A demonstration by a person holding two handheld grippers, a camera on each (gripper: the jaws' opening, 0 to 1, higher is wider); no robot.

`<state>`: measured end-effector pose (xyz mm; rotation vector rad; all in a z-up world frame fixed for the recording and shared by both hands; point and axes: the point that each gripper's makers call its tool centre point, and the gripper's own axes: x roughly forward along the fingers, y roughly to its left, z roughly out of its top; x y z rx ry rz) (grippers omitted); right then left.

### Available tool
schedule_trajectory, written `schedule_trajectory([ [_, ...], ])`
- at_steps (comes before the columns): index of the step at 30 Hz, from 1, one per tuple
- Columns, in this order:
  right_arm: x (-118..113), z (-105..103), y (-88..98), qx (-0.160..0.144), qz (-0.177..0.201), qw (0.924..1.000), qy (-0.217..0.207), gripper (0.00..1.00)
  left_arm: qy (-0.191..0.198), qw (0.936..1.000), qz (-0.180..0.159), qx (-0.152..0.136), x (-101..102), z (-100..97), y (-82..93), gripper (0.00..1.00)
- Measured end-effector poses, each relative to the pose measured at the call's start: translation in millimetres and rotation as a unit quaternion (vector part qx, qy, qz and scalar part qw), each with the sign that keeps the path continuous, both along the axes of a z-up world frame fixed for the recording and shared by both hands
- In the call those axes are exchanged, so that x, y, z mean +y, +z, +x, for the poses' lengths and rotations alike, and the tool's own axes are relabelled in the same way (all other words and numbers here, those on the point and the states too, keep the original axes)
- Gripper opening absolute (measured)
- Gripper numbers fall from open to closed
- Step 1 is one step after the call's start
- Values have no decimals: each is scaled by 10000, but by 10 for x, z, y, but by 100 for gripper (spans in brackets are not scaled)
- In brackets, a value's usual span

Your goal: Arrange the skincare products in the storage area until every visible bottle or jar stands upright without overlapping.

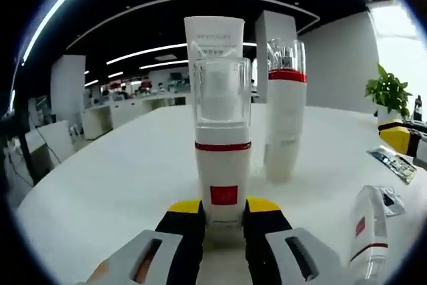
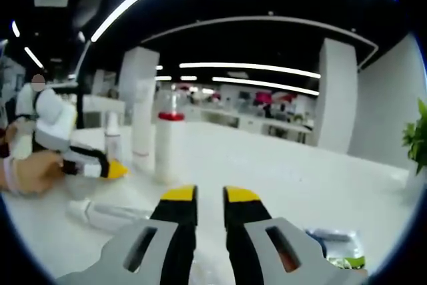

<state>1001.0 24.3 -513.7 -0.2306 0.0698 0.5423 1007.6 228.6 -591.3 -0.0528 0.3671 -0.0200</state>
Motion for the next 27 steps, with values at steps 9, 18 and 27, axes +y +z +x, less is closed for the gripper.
schedule_trajectory([
  [9, 9, -5, 10, -4, 12, 10000, 6, 14, 66, 9999, -30, 98, 43, -30, -38, 23],
  [18, 22, 1, 3, 8, -8, 10000, 18, 14, -17, 9999, 12, 117, 22, 3, -50, 23],
  [27, 47, -11, 52, -37, 116, 9999, 86, 15, -192, 9997, -111, -44, -3, -83, 91, 35],
])
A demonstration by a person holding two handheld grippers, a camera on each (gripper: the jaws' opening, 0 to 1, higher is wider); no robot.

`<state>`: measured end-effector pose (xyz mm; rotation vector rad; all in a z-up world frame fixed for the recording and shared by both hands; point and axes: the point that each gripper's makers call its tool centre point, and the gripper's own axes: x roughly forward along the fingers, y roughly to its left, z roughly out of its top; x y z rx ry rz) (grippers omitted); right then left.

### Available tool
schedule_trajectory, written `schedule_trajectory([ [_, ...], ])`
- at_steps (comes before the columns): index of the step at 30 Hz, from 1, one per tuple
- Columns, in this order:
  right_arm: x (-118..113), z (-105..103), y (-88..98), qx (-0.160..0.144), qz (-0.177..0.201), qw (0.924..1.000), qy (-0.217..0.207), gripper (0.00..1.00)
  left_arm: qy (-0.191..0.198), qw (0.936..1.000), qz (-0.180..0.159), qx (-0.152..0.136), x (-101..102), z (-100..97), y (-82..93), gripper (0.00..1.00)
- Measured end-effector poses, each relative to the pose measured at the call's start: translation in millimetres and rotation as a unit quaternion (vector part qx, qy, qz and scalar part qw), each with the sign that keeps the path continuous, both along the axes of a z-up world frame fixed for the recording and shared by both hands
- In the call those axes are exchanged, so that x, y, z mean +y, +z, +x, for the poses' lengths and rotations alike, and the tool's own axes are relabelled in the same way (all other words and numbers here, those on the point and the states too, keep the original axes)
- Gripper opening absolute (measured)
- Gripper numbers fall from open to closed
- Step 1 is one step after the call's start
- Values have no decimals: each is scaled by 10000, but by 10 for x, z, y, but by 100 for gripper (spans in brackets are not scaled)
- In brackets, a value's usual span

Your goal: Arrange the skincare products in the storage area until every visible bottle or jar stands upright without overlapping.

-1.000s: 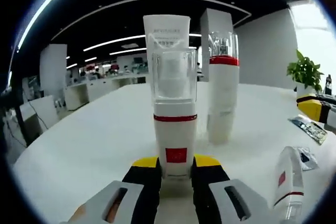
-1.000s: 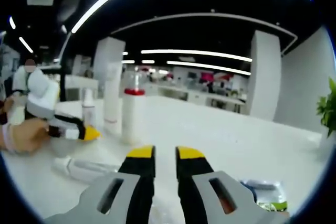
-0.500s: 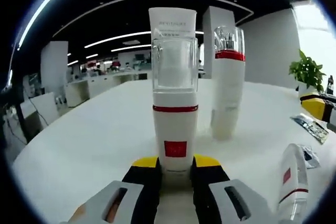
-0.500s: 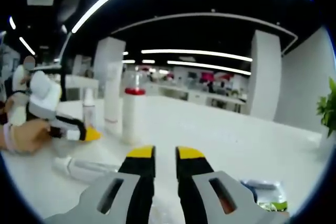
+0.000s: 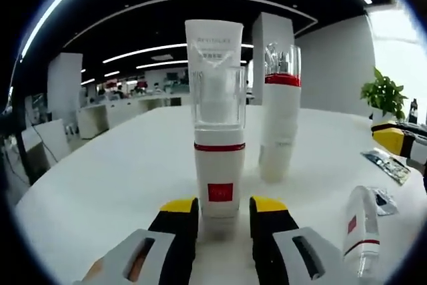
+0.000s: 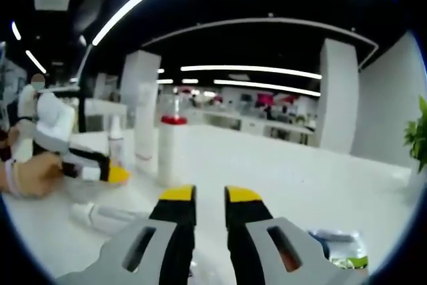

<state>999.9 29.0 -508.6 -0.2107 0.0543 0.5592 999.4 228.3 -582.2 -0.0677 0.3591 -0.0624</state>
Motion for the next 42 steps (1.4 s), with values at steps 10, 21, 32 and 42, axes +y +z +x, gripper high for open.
schedule_trajectory([
  [10, -2, -6, 61, -59, 186, 9998, -8, 19, -212, 9941, -88, -1061, 94, -250, 541, 37],
  [21, -21, -11, 102, -96, 273, 9996, -29, 18, -301, 9857, -151, -1648, 45, -341, 814, 40],
  [32, -15, -8, 78, -50, 293, 9996, -19, 18, -1664, 9584, -586, -2243, -468, -499, 1058, 36],
  [42, -33, -6, 92, -77, 312, 9995, -33, 18, -2468, 9542, -694, -1541, -842, -483, 749, 37],
])
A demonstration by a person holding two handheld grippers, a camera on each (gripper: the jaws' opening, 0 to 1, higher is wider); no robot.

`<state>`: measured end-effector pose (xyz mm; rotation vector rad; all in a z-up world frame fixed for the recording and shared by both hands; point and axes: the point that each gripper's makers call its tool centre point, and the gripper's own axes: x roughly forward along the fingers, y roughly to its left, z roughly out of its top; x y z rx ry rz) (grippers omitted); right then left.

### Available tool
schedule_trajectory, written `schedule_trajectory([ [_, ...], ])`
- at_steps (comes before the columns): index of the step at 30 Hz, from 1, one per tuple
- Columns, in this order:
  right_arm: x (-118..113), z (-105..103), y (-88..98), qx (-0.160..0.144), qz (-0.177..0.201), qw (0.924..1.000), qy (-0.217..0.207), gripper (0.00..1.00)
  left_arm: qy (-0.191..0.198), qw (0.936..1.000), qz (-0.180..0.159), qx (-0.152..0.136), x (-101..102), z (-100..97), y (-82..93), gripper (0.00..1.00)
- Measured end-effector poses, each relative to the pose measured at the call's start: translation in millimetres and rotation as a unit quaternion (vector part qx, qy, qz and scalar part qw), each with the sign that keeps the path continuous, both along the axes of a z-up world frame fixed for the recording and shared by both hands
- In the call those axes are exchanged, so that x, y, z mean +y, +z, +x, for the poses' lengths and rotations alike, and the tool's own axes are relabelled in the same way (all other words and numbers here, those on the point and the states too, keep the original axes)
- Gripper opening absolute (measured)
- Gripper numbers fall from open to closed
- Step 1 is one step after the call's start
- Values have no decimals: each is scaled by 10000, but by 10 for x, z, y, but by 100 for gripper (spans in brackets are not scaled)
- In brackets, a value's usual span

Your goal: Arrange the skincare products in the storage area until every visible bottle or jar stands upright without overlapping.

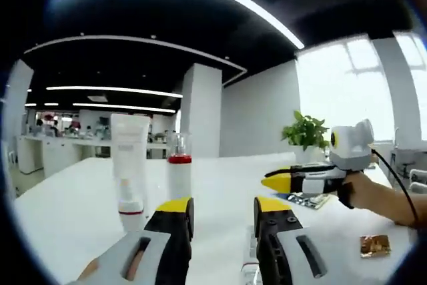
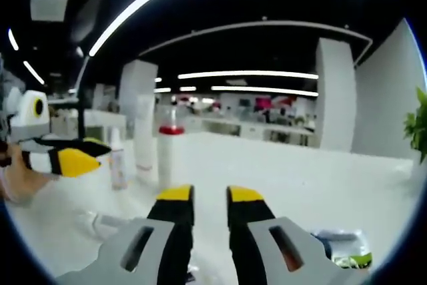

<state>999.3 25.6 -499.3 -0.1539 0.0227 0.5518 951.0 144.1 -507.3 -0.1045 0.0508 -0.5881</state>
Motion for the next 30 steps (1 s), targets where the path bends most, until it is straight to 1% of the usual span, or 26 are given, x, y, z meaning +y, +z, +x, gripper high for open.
schedule_trajectory([
  [1, 1, -1, 4, -7, 15, 10000, 6, 18, -50, 9999, 11, 156, -22, 0, -53, 37],
  [3, 5, -4, 8, 4, 49, 10000, 25, 18, -90, 9998, 33, 201, -45, 3, -80, 37],
  [4, 5, -4, 13, 5, 69, 10000, 29, 18, -160, 9994, 105, 278, -79, -2, -124, 37],
  [6, -3, -4, 27, -13, 95, 10000, 26, 18, -299, 9974, 363, 552, -129, -20, -261, 38],
  [7, -8, -5, 36, -15, 120, 9999, 25, 18, -372, 9965, 405, 623, -165, -32, -296, 38],
  [8, -12, -7, 48, -25, 144, 9999, 26, 19, -369, 9967, 401, 608, -180, -24, -305, 38],
  [10, -20, -9, 66, -49, 167, 9998, 15, 19, -469, 9948, 479, 760, -223, -44, -375, 38],
  [11, -24, -10, 72, -55, 172, 9998, 11, 19, -543, 9931, 542, 884, -244, -66, -423, 38],
  [12, -30, -8, 84, -62, 193, 9998, 11, 19, -562, 9927, 566, 907, -255, -65, -438, 38],
  [14, -38, -12, 103, -77, 239, 9997, 5, 19, -603, 9920, 579, 946, -269, -68, -459, 38],
  [15, -42, -15, 112, -84, 260, 9996, 5, 18, -642, 9911, 587, 1005, -276, -74, -477, 38],
  [16, -44, -17, 116, -85, 267, 9996, 1, 18, -710, 9894, 596, 1121, -286, -95, -503, 38],
  [17, -46, -16, 118, -92, 256, 9996, -6, 18, -730, 9889, 590, 1151, -290, -101, -508, 37],
  [20, -44, -17, 122, -90, 257, 9996, -3, 18, -773, 9871, 470, 1324, -285, -108, -531, 38],
  [21, -43, -18, 124, -93, 255, 9996, 1, 18, -821, 9842, 541, 1470, -284, -128, -577, 38],
  [22, -43, -18, 123, -92, 247, 9997, 0, 18, -851, 9822, 619, 1557, -279, -139, -611, 38],
  [25, -42, -18, 119, -81, 237, 9997, 1, 18, -935, 9778, 868, 1660, -263, -131, -668, 39],
  [27, -41, -16, 117, -74, 229, 9997, 1, 18, -974, 9724, 1017, 1860, -242, -150, -728, 39],
  [28, -40, -15, 118, -74, 229, 9997, 2, 18, -1047, 9690, 1156, 1918, -234, -175, -765, 40],
  [30, -36, -15, 116, -65, 220, 9997, 5, 17, -1037, 9687, 1272, 1861, -227, -178, -772, 40],
])
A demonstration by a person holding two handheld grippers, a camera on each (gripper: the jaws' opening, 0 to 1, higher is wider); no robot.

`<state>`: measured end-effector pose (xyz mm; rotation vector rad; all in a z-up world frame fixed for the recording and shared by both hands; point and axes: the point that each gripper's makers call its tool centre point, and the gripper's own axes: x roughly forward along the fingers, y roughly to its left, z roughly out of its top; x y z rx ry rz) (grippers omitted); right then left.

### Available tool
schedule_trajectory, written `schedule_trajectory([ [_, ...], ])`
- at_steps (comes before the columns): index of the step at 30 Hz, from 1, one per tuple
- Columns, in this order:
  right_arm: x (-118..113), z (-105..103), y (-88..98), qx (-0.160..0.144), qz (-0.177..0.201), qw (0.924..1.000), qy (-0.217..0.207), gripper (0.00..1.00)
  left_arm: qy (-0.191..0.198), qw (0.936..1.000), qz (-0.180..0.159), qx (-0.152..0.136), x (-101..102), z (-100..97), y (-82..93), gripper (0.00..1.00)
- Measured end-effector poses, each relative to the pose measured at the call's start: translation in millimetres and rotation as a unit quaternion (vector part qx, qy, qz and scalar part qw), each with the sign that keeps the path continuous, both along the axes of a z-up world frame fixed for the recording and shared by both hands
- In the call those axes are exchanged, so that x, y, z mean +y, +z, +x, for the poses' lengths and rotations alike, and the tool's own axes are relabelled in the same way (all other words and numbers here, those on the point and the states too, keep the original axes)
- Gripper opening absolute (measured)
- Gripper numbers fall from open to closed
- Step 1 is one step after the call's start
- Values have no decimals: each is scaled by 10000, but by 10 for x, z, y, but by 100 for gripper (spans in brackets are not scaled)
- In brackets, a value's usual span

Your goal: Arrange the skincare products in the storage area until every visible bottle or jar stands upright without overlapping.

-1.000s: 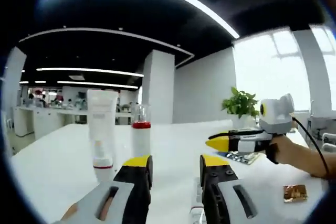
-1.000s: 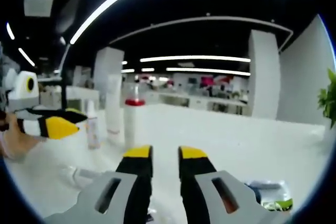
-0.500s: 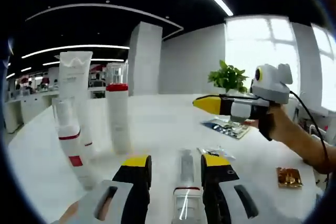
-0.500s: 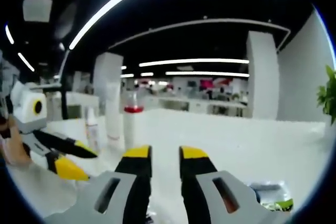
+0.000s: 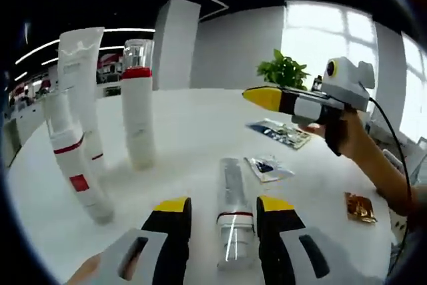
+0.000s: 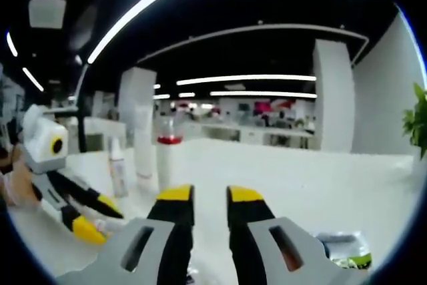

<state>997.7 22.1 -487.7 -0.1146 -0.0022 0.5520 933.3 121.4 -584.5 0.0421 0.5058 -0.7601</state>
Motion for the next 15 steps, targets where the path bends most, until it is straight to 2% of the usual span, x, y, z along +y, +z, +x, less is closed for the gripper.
schedule_trajectory([
  [2, 1, -1, -3, 7, -5, 10000, 1, 17, -83, 9998, 153, -25, 3, -37, -14, 40],
  [7, -2, 11, -3, 10, -13, 10000, -14, 17, -66, 9998, 196, -51, 24, -85, 38, 40],
  [10, 3, 13, -14, 33, -25, 10000, -16, 17, -196, 9989, 410, 65, 61, -153, -33, 38],
  [12, 9, 20, -23, 51, -29, 10000, -2, 17, -264, 9990, 266, 225, 46, -189, -47, 30],
  [15, 11, 22, -36, 70, -67, 10000, -7, 17, -203, 9991, 241, 269, 56, -149, -71, 30],
])
